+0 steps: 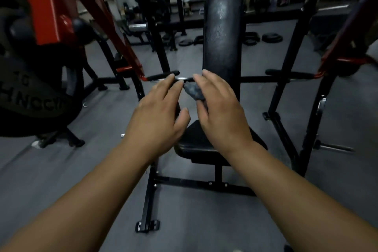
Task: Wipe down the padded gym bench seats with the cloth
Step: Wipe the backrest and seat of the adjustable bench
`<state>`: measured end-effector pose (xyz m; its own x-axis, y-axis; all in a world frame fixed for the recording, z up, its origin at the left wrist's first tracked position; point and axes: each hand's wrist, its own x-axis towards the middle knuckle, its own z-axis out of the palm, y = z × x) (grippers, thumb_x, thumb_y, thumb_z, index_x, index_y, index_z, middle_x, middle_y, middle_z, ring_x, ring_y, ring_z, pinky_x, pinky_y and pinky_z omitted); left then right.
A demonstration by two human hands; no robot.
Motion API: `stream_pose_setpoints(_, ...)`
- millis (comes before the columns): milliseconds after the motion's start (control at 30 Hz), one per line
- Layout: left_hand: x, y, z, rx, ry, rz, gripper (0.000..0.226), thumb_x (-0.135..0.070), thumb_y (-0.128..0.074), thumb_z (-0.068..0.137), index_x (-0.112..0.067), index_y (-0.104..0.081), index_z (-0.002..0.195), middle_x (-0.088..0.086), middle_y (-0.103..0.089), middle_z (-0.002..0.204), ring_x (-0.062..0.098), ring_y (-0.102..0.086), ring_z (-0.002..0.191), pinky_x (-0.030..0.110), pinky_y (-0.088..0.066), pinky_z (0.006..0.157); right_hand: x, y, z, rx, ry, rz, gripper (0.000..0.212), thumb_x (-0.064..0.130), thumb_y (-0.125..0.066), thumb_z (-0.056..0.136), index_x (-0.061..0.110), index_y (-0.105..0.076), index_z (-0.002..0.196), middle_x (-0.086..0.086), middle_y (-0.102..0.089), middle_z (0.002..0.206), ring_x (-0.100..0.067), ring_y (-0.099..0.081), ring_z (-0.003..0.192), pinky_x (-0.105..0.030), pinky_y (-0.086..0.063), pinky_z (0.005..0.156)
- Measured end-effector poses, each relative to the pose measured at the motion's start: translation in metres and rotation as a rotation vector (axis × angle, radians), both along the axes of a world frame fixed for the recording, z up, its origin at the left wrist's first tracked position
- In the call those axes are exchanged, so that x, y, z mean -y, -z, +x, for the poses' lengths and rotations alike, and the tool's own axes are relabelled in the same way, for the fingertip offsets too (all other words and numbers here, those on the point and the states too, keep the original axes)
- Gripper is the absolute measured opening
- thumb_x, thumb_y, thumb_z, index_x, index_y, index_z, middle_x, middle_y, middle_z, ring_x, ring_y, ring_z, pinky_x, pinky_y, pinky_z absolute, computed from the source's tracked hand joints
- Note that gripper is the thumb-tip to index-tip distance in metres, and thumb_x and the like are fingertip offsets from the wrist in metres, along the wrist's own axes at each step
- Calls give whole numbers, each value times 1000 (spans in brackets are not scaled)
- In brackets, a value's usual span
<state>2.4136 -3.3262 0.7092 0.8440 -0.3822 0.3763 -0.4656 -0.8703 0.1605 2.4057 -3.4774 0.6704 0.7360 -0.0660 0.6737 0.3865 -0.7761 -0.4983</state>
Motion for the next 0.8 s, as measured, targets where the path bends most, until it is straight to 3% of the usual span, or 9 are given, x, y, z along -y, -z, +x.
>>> stream_pose_setpoints(233,-7,-54,-34,77,-17,-71,64,-40,-46,99,-23,-25,157,-2,-16,165,16,-16,151,40,-23,122,4,-54,-34,65,-10,-89,48,11,-59,95,12,-51,143,-10,-48,148,-27,-42,139,-49,-44,109)
stream_pose_setpoints(400,-46,-60,-70,64,-135,-71,65,-44,-42,99,-25,-21,157,-4,-12,166,16,-14,152,41,-23,122,-25,-70,-48,88,-115,-160,52,6,-62,93,12,-49,144,-10,-46,149,-27,-40,141,-48,-43,111)
stream_pose_setpoints(600,-117,-71,-123,87,-421,-89,64,-41,-46,99,-23,-24,157,-4,-14,166,15,-15,150,29,-17,119,-101,-96,-48,165,-393,-174,51,4,-62,95,11,-50,144,-10,-45,150,-28,-39,142,-39,-38,114)
stream_pose_setpoints(800,-182,-83,-217,120,-808,-106,64,-39,-46,99,-23,-25,157,-2,-14,166,17,-14,151,37,-21,120,-189,-100,-88,157,-755,-183,56,3,-64,93,12,-48,146,-8,-43,152,-26,-37,143,-30,-32,113)
